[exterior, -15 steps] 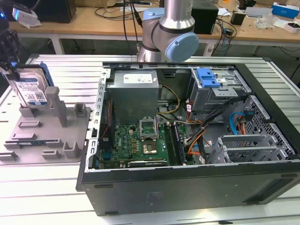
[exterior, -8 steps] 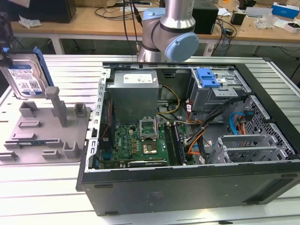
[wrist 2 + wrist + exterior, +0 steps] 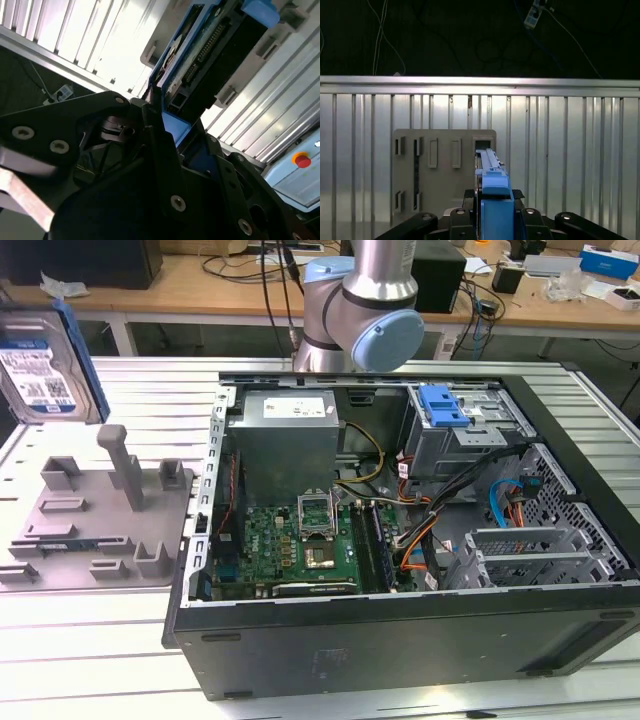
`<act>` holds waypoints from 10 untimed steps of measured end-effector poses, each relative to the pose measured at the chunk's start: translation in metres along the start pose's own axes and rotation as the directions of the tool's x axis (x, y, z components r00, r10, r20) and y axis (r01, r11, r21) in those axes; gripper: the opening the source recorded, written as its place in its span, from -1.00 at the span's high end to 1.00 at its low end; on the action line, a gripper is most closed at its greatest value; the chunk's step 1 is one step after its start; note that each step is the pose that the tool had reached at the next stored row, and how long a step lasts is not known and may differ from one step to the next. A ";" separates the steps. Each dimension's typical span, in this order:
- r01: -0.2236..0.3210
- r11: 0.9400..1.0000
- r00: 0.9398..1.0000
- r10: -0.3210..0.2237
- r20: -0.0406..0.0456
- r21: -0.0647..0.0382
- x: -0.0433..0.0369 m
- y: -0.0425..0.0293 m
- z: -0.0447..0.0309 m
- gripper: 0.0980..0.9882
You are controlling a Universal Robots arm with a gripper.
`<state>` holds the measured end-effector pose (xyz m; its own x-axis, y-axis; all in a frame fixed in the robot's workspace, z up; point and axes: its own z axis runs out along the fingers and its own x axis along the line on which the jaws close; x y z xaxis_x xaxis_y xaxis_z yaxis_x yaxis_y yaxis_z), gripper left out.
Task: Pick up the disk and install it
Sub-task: 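Pick up the disk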
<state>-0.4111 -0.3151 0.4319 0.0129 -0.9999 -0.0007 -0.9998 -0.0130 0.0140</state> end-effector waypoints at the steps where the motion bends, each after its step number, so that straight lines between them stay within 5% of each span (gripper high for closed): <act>1: 0.000 1.000 1.000 0.000 0.000 0.000 0.0000 0.0001 -0.0078 0.39; 2: 0.000 1.000 1.000 0.000 0.000 0.000 0.0000 0.0003 -0.0201 0.39; 10: 0.001 1.000 1.000 -0.001 0.000 0.000 0.0000 0.0008 -0.0609 0.39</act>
<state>-0.4111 -0.3151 0.4928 0.0135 -0.9999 -0.0007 -0.9998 -0.0135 0.0139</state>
